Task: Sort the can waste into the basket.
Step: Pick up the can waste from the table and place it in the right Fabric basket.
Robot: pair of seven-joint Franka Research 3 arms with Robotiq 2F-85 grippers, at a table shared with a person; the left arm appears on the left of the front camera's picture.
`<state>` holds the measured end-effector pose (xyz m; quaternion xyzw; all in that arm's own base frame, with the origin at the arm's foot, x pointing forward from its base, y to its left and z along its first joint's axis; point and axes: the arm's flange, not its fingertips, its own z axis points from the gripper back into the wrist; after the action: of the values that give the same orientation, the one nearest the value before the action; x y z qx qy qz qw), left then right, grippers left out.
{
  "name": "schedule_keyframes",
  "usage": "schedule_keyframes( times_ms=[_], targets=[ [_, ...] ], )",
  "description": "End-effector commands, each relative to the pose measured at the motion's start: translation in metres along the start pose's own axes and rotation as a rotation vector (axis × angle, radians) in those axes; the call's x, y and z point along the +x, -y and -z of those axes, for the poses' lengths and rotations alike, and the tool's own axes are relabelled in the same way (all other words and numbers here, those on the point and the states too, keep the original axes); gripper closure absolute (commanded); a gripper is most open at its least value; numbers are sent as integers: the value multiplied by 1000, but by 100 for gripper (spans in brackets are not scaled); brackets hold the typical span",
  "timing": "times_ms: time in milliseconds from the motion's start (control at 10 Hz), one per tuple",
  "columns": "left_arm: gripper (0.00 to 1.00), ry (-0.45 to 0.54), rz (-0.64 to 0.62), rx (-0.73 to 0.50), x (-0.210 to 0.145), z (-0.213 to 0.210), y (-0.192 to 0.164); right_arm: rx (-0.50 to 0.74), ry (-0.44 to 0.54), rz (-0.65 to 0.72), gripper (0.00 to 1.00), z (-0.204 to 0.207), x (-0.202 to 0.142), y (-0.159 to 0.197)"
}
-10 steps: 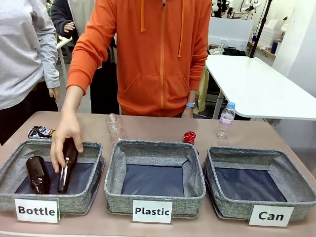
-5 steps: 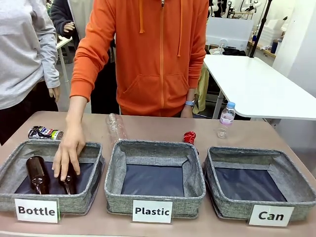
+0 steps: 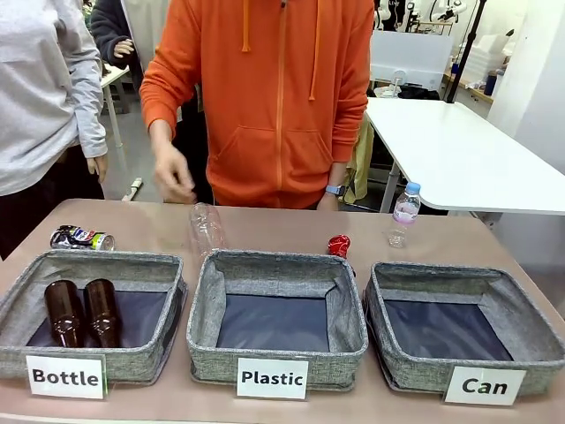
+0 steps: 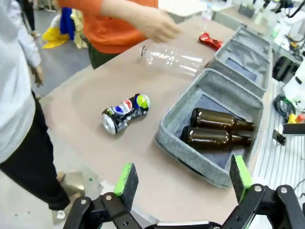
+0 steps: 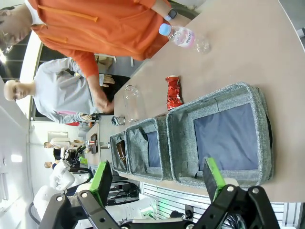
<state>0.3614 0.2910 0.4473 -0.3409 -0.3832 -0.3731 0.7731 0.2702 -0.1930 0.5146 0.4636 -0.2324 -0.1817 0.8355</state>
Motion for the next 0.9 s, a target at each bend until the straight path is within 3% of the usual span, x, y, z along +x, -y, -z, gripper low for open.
schedule_keyframes(
  times_ms=[0, 500, 800],
  targets=[
    [0, -89, 23, -56, 34, 27, -19, 26, 8, -25, 0, -1, 2, 1],
    [0, -432, 187, -88, 127, 147, -40, 26, 8, -25, 0, -1, 2, 1],
    [0, -645, 379, -137, 146, 222, -48, 26, 8, -25, 0, -1, 2, 1]
  ],
)
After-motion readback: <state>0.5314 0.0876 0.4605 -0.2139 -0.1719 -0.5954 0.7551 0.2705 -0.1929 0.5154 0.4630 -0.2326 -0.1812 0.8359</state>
